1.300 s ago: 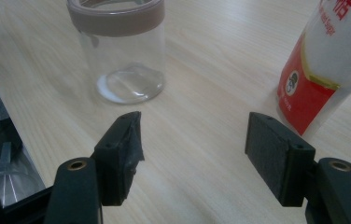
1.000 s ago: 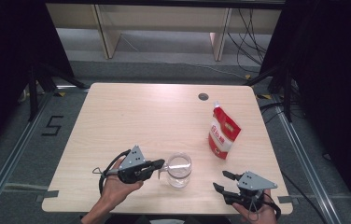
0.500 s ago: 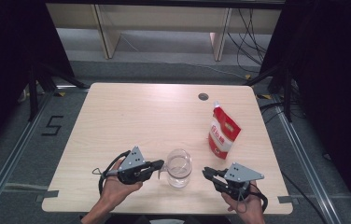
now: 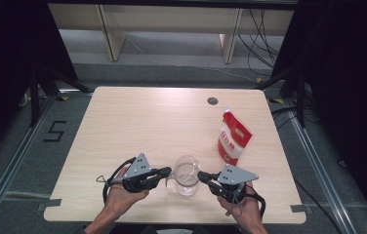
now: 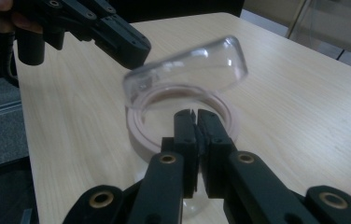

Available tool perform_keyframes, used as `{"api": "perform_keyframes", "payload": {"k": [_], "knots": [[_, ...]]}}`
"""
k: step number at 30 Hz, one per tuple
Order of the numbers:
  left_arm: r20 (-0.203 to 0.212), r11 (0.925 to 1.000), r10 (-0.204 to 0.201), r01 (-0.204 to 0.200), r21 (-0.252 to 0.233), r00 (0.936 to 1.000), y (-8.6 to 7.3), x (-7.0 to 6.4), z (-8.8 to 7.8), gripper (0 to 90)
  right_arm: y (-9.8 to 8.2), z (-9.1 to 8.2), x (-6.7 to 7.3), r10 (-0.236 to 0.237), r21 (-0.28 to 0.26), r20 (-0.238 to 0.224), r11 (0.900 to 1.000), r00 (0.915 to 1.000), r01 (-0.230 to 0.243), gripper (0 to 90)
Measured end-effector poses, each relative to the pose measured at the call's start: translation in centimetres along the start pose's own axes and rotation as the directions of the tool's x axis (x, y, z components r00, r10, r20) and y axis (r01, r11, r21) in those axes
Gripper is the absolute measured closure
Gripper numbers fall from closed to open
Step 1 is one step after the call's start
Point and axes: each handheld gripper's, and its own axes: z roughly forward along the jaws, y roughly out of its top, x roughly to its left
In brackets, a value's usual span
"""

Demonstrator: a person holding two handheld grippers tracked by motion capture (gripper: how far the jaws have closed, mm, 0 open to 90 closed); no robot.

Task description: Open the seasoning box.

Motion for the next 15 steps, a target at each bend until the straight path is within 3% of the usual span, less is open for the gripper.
{"api": "perform_keyframes", "payload": {"k": [4,6,9,10,13,15], "knots": [[0.033,0.9991,-0.036,0.037,-0.021,0.9988,-0.2,0.1,-0.6,74.5,0.5,0.1,0.3,-0.015,-0.003,-0.010,1.000,0.9998,0.015,87.8],[0.049,0.9967,-0.074,0.075,-0.031,0.9961,-0.4,0.1,-1.1,62.3,0.7,0.2,0.4,-0.013,-0.014,0.000,1.000,0.9999,0.013,87.8],[0.055,0.9956,-0.093,0.093,-0.010,0.9942,-0.8,0.2,-1.8,47.3,1.3,0.2,0.6,-0.033,-0.015,0.000,0.999,0.9995,0.033,87.8],[0.053,0.9932,-0.117,0.117,0.002,0.9918,-1.0,-0.1,-2.0,42.0,1.4,0.4,0.8,-0.029,-0.014,-0.012,0.999,0.9995,0.029,87.7],[0.026,0.9970,-0.073,0.073,0.026,0.9970,-1.7,-0.2,-2.9,33.0,1.9,0.4,1.1,-0.047,-0.015,0.001,0.999,0.9989,0.047,87.2],[-0.012,0.9934,-0.102,0.103,0.050,0.9947,-2.3,-0.1,-3.5,29.9,2.2,0.5,1.4,-0.055,-0.022,0.005,0.998,0.9985,0.055,86.9]]}}
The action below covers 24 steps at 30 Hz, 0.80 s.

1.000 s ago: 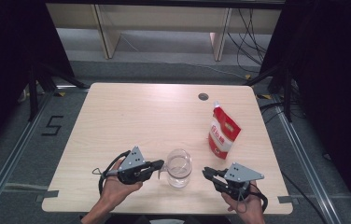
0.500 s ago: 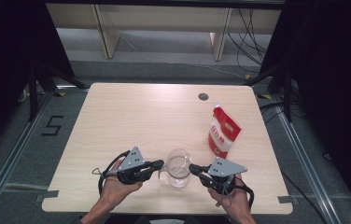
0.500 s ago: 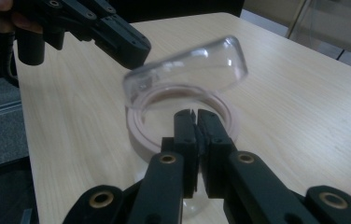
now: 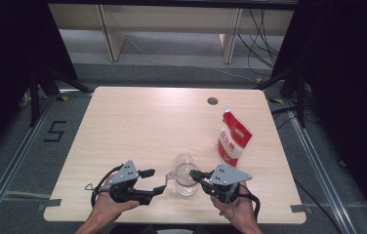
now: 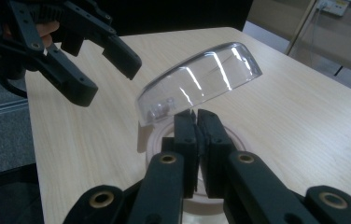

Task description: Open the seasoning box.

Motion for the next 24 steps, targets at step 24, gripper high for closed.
{"api": "perform_keyframes", "payload": {"k": [24], "knots": [[-0.065,0.9988,-0.025,0.028,0.041,0.9975,-2.4,0.9,-1.3,21.1,2.1,2.6,2.1,-0.057,-0.013,-0.015,0.998,0.9983,0.056,84.8]]}}
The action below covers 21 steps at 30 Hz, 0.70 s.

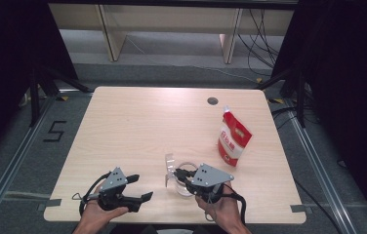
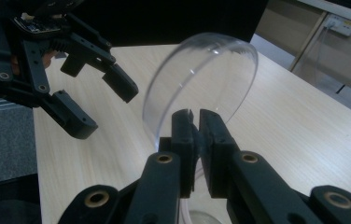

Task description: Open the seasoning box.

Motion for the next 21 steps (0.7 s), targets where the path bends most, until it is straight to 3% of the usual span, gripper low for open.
{"api": "perform_keyframes", "payload": {"k": [5,7,12,16,18,21], "knots": [[0.000,1.0000,0.003,-0.003,0.004,1.0000,-0.1,0.0,0.1,21.1,0.0,0.3,0.1,-0.015,0.003,-0.008,1.000,0.9998,0.015,84.3],[-0.009,0.9997,-0.022,0.022,0.007,0.9997,-0.2,-0.1,0.0,21.0,0.0,0.1,-0.1,-0.013,0.003,-0.009,1.000,0.9999,0.013,83.2],[-0.026,0.9995,-0.031,0.031,0.002,0.9992,-0.4,0.1,-0.3,19.0,-1.3,-1.4,-1.3,0.028,-0.009,0.061,1.000,0.9977,-0.028,69.4],[-0.034,0.9998,-0.022,0.022,0.000,0.9992,-0.6,0.1,-0.5,19.0,-3.1,-3.3,-2.5,0.085,0.004,0.120,0.996,0.9891,-0.087,56.9],[-0.039,0.9992,-0.036,0.036,-0.015,0.9986,-0.7,0.0,-0.5,18.7,-3.9,-4.3,-3.0,0.113,0.004,0.150,0.993,0.9822,-0.115,53.3],[-0.045,0.9996,-0.028,0.028,-0.001,0.9986,-0.8,0.1,-0.6,17.7,-5.0,-5.9,-3.5,0.157,-0.008,0.186,0.987,0.9699,-0.158,49.1]]}}
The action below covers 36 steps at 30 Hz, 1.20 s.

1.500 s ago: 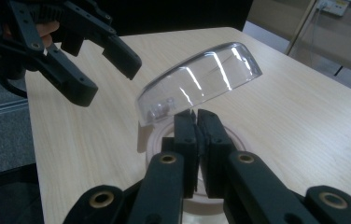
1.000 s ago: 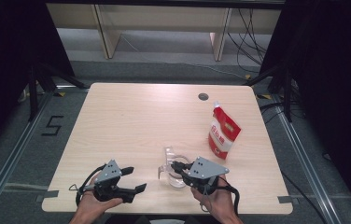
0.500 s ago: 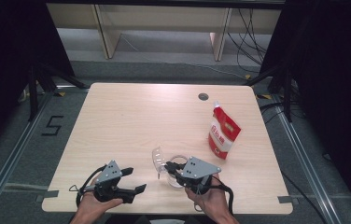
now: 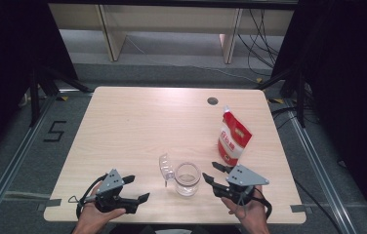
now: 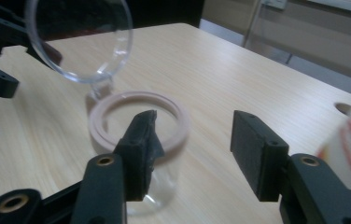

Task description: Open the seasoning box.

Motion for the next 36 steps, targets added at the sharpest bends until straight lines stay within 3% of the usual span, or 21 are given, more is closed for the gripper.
{"api": "perform_keyframes", "payload": {"k": [5,6,8,10,12,13,15,16,20,21,23,24,26,28,29,32,34,35,36], "knots": [[-0.006,1.0000,0.005,-0.005,0.001,1.0000,-0.2,0.1,0.1,17.7,-1.3,-1.6,-1.5,0.055,-0.005,0.064,0.998,0.9965,-0.055,45.6],[-0.008,1.0000,0.003,-0.003,0.003,1.0000,-0.2,0.1,0.1,17.7,-1.4,-1.8,-1.6,0.091,0.009,0.065,0.996,0.9937,-0.092,45.1],[-0.011,0.9999,0.012,-0.012,0.011,0.9999,-0.2,0.2,0.0,17.7,-1.6,-1.9,-1.9,0.086,0.000,0.085,0.996,0.9927,-0.086,44.1],[-0.009,0.9998,0.017,-0.017,0.006,0.9998,-0.2,0.3,0.0,17.7,-2.1,-2.2,-2.6,0.123,0.007,0.117,0.992,0.9856,-0.124,42.3],[-0.012,0.9998,0.016,-0.016,0.007,0.9998,-0.2,0.4,0.0,17.7,-2.3,-2.5,-3.1,0.132,0.018,0.142,0.991,0.9810,-0.136,39.4],[-0.014,1.0000,-0.008,0.009,0.005,0.9999,-0.3,0.3,0.1,17.7,-2.4,-2.5,-3.4,0.141,0.008,0.162,0.990,0.9766,-0.144,38.1],[-0.010,1.0000,0.003,-0.003,0.001,0.9999,-0.3,0.3,0.1,17.7,-2.7,-2.6,-4.2,0.151,0.012,0.192,0.988,0.9696,-0.156,34.3],[-0.011,1.0000,0.001,-0.001,0.001,0.9999,-0.3,0.3,0.1,17.7,-2.9,-2.6,-4.4,0.174,0.010,0.213,0.984,0.9614,-0.180,33.1],[-0.013,1.0000,0.000,0.000,0.002,0.9999,-0.3,0.3,0.2,17.7,-3.7,-2.0,-5.8,0.199,-0.014,0.236,0.979,0.9512,-0.201,31.0],[-0.015,1.0000,-0.001,0.001,0.002,0.9999,-0.3,0.3,0.2,17.8,-4.0,-1.7,-6.3,0.186,-0.013,0.235,0.982,0.9540,-0.188,30.3],[-0.009,1.0000,-0.001,0.001,0.000,1.0000,-0.3,0.3,0.1,17.8,-4.3,-1.3,-6.8,0.204,-0.011,0.234,0.978,0.9504,-0.208,28.7],[-0.011,0.9997,-0.025,0.025,-0.003,0.9996,-0.4,0.2,0.2,17.8,-4.4,-1.1,-7.1,0.181,-0.005,0.243,0.983,0.9531,-0.185,28.1],[-0.015,0.9998,-0.019,0.019,-0.002,0.9997,-0.3,0.2,0.1,17.8,-4.4,-0.7,-7.3,0.212,-0.001,0.250,0.976,0.9448,-0.219,27.3],[-0.016,0.9996,-0.027,0.027,-0.008,0.9995,-0.3,0.2,0.1,17.8,-4.6,-0.3,-7.9,0.183,-0.012,0.245,0.983,0.9521,-0.186,26.3],[-0.016,0.9997,-0.024,0.024,-0.005,0.9996,-0.3,0.2,0.0,17.8,-4.6,-0.2,-8.0,0.210,-0.003,0.239,0.977,0.9480,-0.215,26.1],[-0.012,0.9995,-0.031,0.031,-0.005,0.9994,-0.3,0.3,0.1,17.8,-4.9,0.4,-8.5,0.214,-0.013,0.254,0.976,0.9433,-0.218,24.7],[-0.010,0.9999,-0.009,0.009,-0.006,0.9999,-0.3,0.5,0.1,17.9,-5.0,0.6,-8.8,0.214,-0.016,0.251,0.976,0.9440,-0.217,24.4],[-0.010,0.9999,-0.009,0.009,-0.006,0.9999,-0.3,0.5,0.1,17.9,-5.0,0.8,-9.0,0.188,-0.014,0.249,0.982,0.9500,-0.191,24.4],[-0.014,0.9999,-0.007,0.007,-0.009,0.9999,-0.2,0.5,0.0,17.9,-5.1,1.0,-9.1,0.200,-0.027,0.252,0.980,0.9468,-0.200,24.4]]}}
